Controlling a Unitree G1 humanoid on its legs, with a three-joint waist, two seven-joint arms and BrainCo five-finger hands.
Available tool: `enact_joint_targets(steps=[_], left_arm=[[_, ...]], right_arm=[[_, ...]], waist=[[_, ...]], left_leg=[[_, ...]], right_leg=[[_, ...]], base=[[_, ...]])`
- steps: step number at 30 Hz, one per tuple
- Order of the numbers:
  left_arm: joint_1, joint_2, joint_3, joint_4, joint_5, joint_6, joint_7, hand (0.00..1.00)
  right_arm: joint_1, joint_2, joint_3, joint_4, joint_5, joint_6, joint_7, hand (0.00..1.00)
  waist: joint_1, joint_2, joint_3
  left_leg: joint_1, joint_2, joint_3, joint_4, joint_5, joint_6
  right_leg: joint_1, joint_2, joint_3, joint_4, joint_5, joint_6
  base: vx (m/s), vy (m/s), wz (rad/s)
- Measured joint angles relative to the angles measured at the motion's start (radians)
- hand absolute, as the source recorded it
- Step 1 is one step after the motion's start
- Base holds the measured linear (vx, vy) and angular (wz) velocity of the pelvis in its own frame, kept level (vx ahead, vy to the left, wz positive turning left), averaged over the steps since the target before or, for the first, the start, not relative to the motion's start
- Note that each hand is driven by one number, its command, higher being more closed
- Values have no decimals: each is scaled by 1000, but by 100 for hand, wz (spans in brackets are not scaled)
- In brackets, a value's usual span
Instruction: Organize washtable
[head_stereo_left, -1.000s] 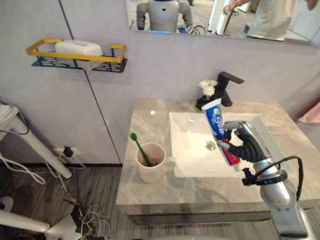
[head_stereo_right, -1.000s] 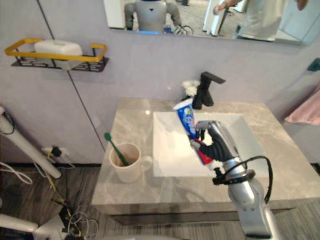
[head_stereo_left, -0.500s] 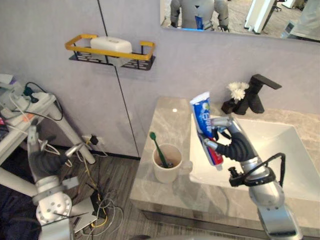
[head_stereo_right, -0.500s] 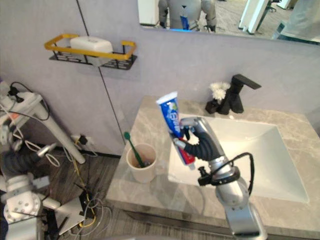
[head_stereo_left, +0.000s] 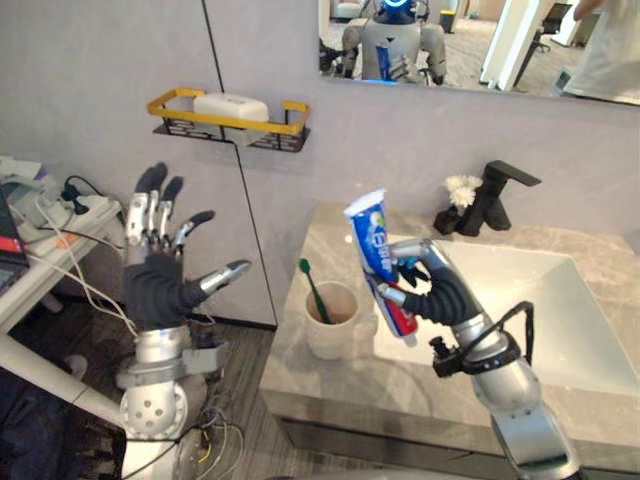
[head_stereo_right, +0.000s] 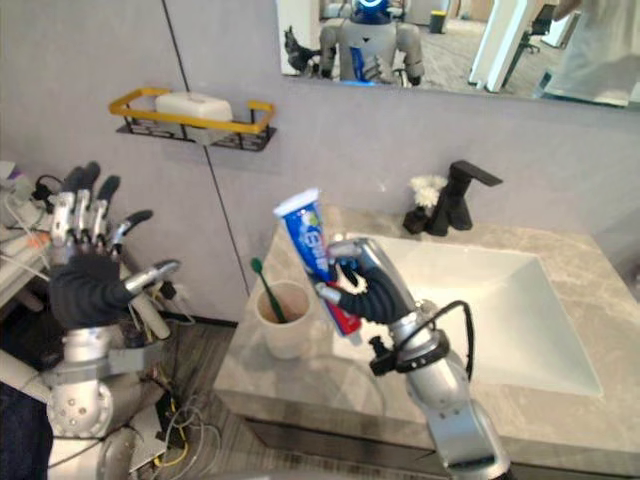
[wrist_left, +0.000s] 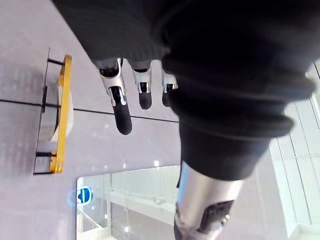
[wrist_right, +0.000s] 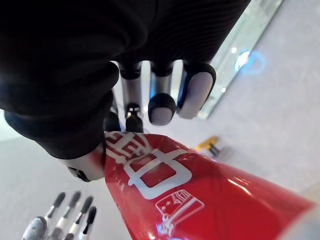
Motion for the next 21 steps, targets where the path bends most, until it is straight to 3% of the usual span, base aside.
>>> enact_joint_targets(steps=[11,21], left_arm=[[-27,66,-148,-16,-267,10,-56,0],[-69,100,-247,8,-326,50,-66,0]], right_arm=[[-100,-43,32,47,22,4,-20,100],[-156,-53,83,72,34,3,-39,100]], waist=[[-1,-1,-6],[-3,-2,-17]], left_leg=[[2,4,23,-4,3,0],[30,10,37,-40,21,-1]], right_leg=[[-13,-1,26,2,1,-1],[-15,-1,40,15,1,-1]], base=[[-1,7,-6],[-21,3,-4]])
